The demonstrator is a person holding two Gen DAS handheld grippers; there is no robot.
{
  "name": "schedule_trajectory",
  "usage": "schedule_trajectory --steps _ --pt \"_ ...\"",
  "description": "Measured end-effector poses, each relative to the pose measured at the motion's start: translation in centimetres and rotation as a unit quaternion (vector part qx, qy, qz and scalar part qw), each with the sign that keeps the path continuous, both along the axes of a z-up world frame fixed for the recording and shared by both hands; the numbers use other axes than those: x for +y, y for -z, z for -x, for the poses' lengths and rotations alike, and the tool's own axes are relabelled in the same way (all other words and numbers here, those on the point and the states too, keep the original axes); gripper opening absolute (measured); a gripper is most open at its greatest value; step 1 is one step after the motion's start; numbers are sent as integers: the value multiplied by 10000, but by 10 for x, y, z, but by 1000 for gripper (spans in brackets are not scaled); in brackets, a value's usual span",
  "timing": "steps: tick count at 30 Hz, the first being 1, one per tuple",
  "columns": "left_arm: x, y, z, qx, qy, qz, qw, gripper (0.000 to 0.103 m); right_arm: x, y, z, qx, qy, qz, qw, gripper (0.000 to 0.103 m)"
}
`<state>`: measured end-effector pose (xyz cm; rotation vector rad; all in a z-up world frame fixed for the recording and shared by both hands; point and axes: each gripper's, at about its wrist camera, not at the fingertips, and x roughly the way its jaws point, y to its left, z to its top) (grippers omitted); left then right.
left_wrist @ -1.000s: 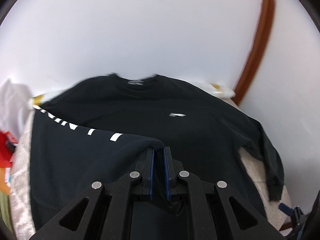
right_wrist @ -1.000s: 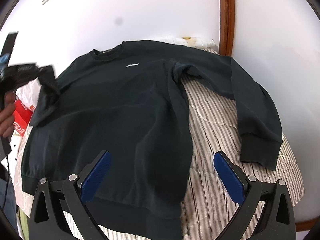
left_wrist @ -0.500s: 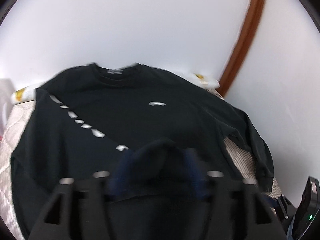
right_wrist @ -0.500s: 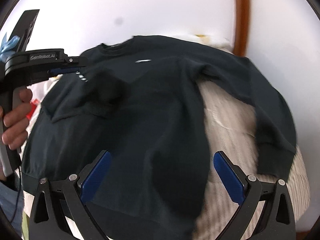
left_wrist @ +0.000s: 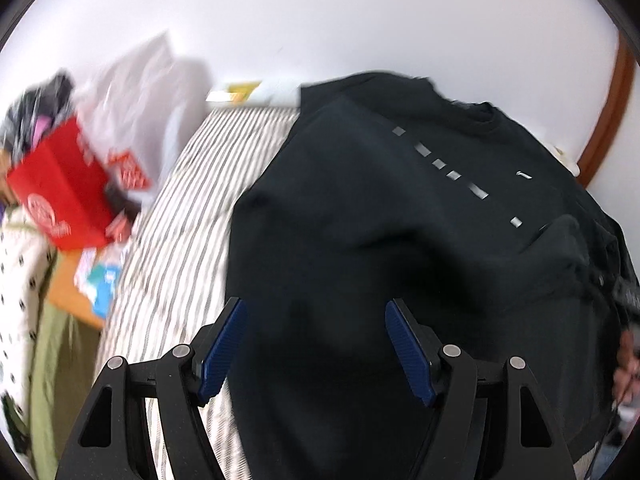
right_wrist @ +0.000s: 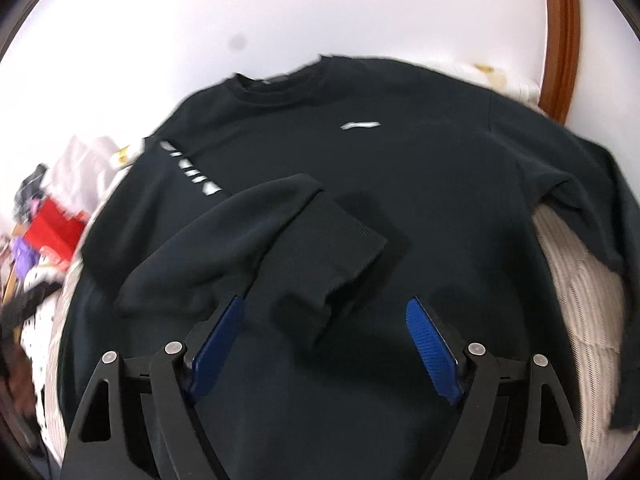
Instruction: Fold small clothes
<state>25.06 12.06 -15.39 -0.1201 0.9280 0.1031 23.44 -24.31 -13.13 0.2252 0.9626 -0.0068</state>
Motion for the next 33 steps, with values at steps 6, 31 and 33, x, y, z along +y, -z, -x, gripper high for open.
schedule_trajectory --steps 6,31,33 --pt "9 31 9 178 6 342 9993 69 2 20 -36 57 269 -136 9995 44" --pt "0 34 24 349 -67 -178 9992 70 -75 -9 29 27 654 361 9972 14" --pt "1 32 30 342 -61 -211 9992 70 -81 -8 42 83 670 413 9969 14"
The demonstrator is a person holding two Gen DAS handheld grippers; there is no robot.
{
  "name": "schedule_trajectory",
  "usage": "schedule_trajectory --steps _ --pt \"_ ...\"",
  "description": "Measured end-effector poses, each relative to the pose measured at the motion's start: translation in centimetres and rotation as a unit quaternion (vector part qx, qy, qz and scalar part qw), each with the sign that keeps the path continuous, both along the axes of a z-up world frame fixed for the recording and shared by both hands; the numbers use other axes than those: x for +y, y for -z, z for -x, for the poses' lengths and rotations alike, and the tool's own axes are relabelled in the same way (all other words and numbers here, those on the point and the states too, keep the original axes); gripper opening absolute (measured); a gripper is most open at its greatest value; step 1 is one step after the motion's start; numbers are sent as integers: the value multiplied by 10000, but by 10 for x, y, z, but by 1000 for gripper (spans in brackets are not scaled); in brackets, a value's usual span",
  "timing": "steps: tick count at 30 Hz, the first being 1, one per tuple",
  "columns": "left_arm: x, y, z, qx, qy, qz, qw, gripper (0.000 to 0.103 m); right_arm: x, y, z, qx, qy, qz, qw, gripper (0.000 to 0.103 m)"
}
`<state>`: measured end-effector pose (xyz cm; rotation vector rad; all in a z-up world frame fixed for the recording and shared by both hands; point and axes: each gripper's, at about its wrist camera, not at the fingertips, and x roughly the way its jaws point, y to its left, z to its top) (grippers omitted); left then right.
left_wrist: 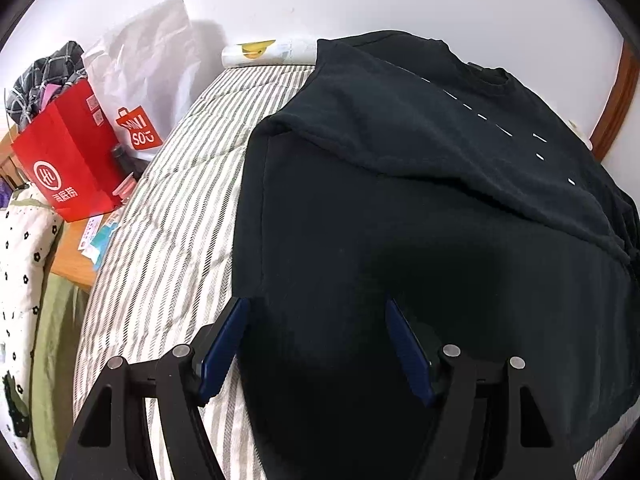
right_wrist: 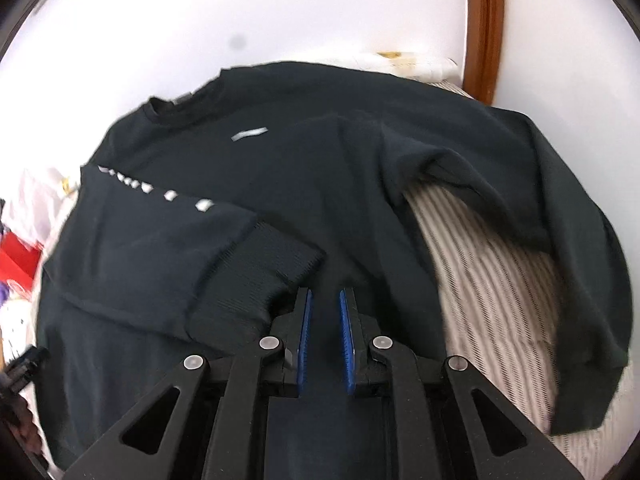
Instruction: Fold small clothes
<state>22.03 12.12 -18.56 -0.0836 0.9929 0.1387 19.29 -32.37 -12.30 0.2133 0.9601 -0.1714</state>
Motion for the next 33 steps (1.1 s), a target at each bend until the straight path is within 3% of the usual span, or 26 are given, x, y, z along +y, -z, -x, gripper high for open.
schedule_trajectory --steps 3,5,7,12,16,19,20,21,22,23,26,33 --pt "1 -2 12 -19 -26 -33 10000 70 -13 -3 22 15 85 36 10000 26" --pt "3 -3 21 -41 -18 85 10000 70 -21 -5 42 -50 146 86 9998 52" --pt "4 -2 31 -46 35 223 9997 70 -26 -5 60 -85 185 151 9997 62" --pt "-5 3 54 -6 239 300 9993 69 -30 7 107 -3 -11 -43 10000 65" --pt "-10 8 72 -98 195 137 9997 58 -25 20 133 28 -180 -210 9996 65" --pt "-11 7 78 -154 155 130 9997 34 -14 31 140 78 -266 -338 9990 62" --pt "-10 7 79 -163 148 137 9997 21 -8 36 141 105 -379 -376 9985 47" --pt "-8 6 80 -176 158 204 9995 9 -2 36 141 20 -365 -230 9991 41" --pt "-6 6 80 -178 157 296 9993 9 4 37 142 1 -388 -91 9992 25" --pt "-3 5 81 -177 120 386 9990 8 7 37 146 -35 -400 -36 9992 18" --pt "3 1 88 -214 78 516 9984 7 12 32 153 -121 -389 -33 9992 13" --pt "11 -7 121 -225 169 651 9975 7 14 15 185 -195 -459 -78 9987 12"
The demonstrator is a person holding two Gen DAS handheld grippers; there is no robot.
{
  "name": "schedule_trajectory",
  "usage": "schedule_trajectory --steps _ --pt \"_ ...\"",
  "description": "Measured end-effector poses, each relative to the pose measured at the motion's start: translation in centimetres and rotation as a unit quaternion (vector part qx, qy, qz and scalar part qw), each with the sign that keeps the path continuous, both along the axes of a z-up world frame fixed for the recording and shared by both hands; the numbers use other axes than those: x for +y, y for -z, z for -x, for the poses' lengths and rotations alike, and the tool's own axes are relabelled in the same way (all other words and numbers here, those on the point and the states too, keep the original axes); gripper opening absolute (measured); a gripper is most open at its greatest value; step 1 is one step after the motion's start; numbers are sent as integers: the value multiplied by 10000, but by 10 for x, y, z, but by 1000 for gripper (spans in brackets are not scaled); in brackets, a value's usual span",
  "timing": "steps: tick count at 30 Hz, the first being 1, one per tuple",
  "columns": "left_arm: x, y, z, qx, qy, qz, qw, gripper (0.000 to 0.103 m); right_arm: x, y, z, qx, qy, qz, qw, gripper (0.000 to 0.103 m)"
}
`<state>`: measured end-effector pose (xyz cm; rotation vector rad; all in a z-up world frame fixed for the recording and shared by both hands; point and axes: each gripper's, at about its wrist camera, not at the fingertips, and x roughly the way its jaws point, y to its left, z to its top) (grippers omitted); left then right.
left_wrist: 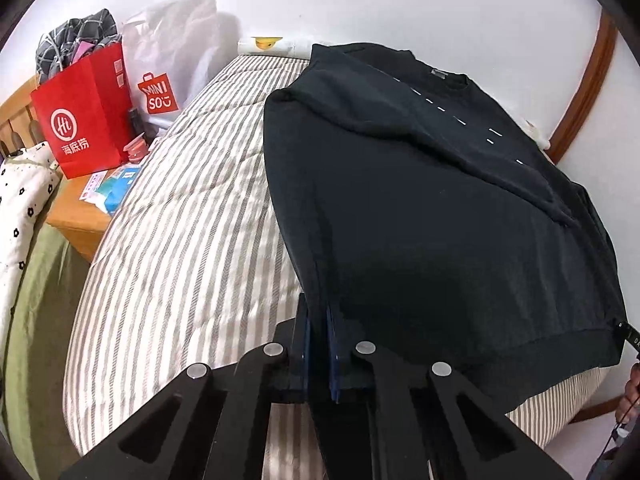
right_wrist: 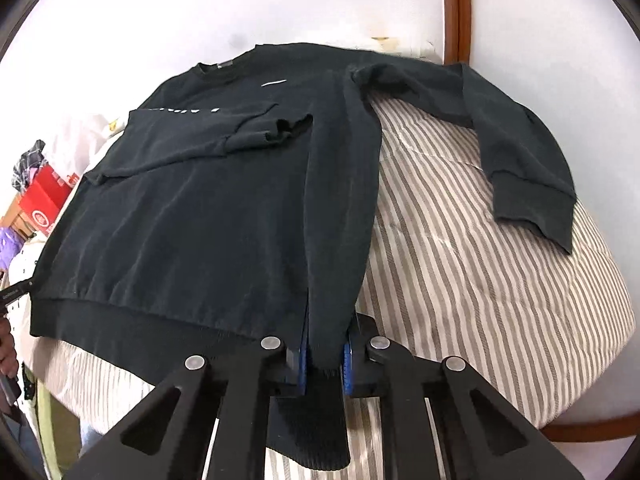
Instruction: Fold small clothes
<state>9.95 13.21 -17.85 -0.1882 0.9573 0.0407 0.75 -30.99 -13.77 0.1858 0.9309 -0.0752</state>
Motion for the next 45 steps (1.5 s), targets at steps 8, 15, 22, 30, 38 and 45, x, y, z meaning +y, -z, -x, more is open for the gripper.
schedule_trajectory --steps 8,15,22,30,38,45 --pt "10 4 40 110 4 127 9999 8 18 -7 28 96 -295 277 9991 13" --pt "10 -11 42 60 -72 20 10000 19 14 -16 19 44 -237 388 9990 23" --pt "-3 -29 17 -305 -53 -137 9994 66 -42 -37 14 -382 643 967 9925 55" --pt "-28 -35 -33 -335 -119 -138 9993 66 -111 -9 -30 -59 1114 1182 9867 55" --pt "-41 -38 -68 -274 -160 -190 9993 66 -134 23 -70 90 1236 843 9887 65" --pt "-46 -35 -75 -201 -62 -276 9994 66 -140 26 -89 62 1472 1227 9815 46"
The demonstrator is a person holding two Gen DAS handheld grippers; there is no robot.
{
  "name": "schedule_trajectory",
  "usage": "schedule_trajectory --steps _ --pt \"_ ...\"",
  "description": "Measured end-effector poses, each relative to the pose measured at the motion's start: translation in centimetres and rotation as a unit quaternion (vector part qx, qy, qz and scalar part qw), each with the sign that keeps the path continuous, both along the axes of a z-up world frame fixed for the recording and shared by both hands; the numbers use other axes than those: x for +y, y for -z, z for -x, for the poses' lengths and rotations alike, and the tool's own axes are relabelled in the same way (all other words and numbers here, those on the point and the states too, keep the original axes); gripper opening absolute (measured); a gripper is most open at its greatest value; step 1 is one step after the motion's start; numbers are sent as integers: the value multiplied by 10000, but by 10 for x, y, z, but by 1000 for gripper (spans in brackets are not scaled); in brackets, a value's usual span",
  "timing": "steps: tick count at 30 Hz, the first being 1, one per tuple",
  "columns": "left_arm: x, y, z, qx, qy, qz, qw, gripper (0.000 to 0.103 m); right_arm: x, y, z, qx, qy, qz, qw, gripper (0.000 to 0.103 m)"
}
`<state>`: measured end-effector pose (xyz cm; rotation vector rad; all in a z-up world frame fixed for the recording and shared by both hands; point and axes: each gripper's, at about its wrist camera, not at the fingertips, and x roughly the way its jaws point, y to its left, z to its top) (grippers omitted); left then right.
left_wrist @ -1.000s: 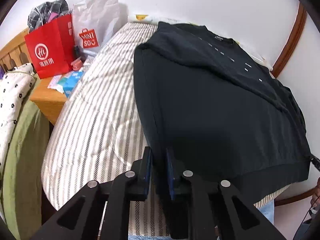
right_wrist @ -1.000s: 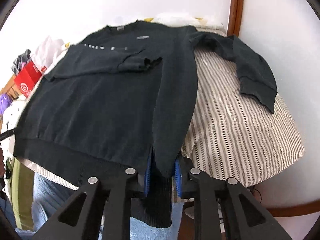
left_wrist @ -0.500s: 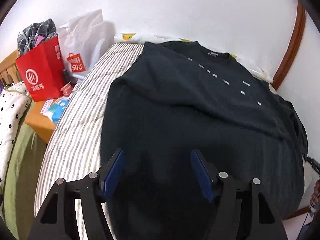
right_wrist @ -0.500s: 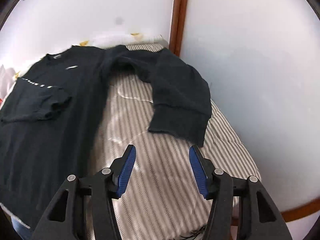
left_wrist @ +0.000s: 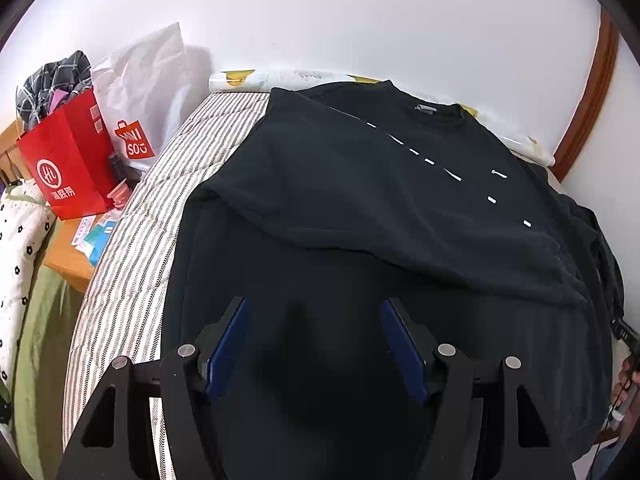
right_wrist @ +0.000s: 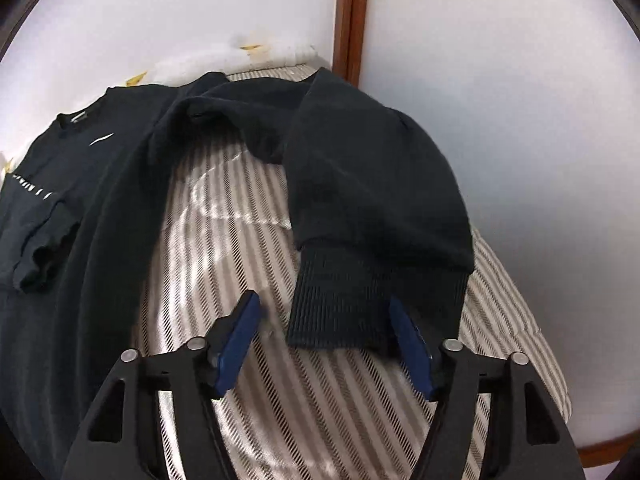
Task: Fold small clothes
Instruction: 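Lift the plain sleeve with the right tool toward the body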
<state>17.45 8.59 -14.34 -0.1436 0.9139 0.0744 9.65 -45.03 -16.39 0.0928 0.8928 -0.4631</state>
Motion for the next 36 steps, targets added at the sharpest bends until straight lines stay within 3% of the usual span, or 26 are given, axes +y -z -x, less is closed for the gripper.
schedule_trajectory --steps 2,4,7,10,16,19,26,29,36 --pt "3 1 1 13 11 25 10000 66 -4 -1 -1 90 64 123 9999 18" --pt "7 3 2 24 -1 86 10000 66 -10 -2 -3 167 149 115 9997 12" --pt "15 6 6 30 -14 190 9998 66 -12 -15 -2 144 214 -33 9997 11" --pt "22 8 11 19 -20 202 9998 66 8 -49 3 -193 19 -107 9998 11" --pt "36 14 15 65 -9 149 9999 66 95 -122 -11 -920 -911 -447 9906 11" --pt "45 14 14 45 -18 129 9999 66 154 -147 -37 -1182 -1556 -907 9765 11" --pt "77 9 5 -110 -182 336 9992 66 278 -162 -104 -1330 -2446 -1402 9502 11" --pt "90 7 -1 -180 -275 411 9986 66 329 -155 -137 -1239 -2796 -1721 9364 11" --pt "107 9 -18 -235 -410 588 9972 66 416 -129 -184 -1010 -3472 -1724 9163 11"
